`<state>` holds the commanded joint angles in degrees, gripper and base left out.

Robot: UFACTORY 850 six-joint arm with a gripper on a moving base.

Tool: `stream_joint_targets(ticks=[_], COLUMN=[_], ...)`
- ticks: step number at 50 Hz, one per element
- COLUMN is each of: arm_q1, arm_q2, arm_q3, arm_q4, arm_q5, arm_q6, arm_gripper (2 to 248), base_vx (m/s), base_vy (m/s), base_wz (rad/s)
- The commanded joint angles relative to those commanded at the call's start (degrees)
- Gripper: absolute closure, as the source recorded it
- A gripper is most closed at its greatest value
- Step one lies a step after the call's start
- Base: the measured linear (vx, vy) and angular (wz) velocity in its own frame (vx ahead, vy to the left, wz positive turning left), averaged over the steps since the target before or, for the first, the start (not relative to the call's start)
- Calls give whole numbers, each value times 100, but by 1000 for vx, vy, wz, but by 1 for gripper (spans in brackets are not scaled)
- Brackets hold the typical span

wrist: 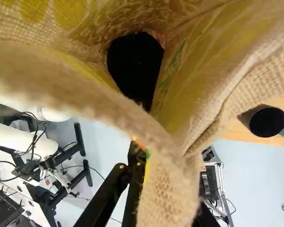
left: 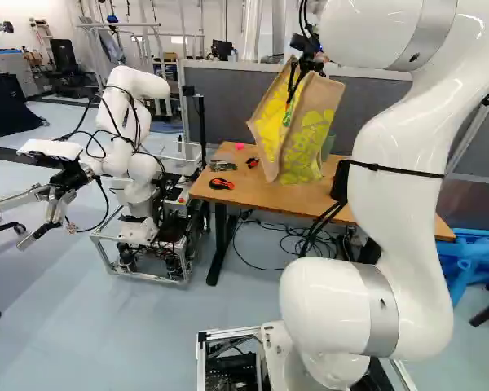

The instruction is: Pick up the bag on the ground and place it on the table

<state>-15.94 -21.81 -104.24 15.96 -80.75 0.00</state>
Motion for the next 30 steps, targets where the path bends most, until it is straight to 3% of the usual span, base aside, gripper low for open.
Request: stream_joint_targets(ticks=[30], arm_q1=[-59], arm_q2=[-262], arm_q3=[113], arm_q4=[0], arm_q5=[0], arm_q6=[0], arm_gripper=[228], base_vx=[0], base_vy=[0], base_wz=[0])
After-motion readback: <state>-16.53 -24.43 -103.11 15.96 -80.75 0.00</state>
